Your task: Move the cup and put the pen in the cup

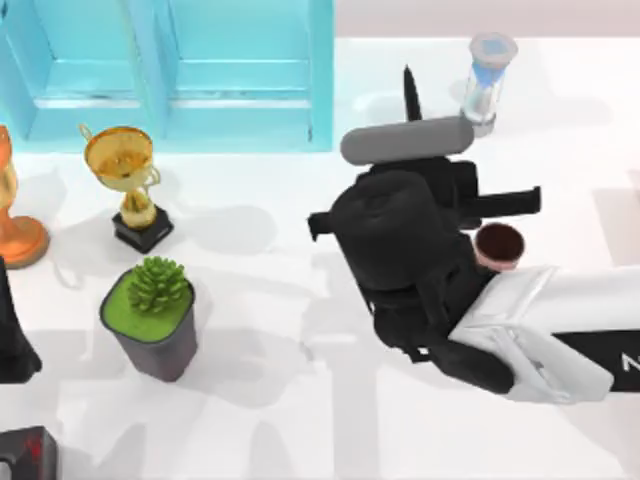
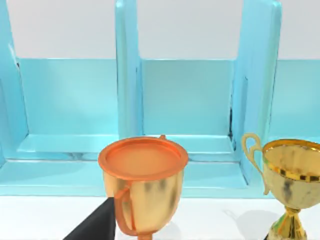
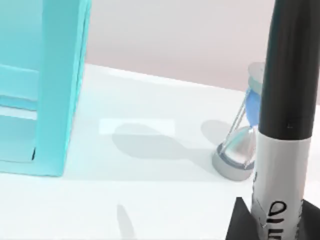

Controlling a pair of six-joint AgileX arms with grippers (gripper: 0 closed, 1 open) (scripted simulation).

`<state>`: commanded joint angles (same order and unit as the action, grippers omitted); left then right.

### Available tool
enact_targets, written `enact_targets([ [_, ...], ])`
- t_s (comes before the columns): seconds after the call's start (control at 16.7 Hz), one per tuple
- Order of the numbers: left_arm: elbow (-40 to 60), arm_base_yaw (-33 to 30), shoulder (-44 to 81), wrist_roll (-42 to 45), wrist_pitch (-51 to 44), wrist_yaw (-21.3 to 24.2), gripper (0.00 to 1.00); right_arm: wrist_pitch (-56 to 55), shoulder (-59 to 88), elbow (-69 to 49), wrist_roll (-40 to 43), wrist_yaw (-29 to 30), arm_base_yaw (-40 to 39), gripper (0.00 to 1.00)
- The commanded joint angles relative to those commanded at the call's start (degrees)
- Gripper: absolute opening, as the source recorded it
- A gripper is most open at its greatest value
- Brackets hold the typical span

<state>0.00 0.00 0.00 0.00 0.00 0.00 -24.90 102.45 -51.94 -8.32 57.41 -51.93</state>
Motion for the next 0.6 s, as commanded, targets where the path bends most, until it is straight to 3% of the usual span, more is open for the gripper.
enact_targets([
  [0.3, 0.0, 0.0, 0.0, 0.0, 0.0, 0.0, 1.0, -27.4, -7.7, 12.3, 10.3, 10.1, -2.3, 0.0],
  [0.6, 0.0, 0.0, 0.0, 0.0, 0.0, 0.0, 1.0, -40.2, -11.9, 18.7, 15.3, 14.7, -3.4, 0.0],
])
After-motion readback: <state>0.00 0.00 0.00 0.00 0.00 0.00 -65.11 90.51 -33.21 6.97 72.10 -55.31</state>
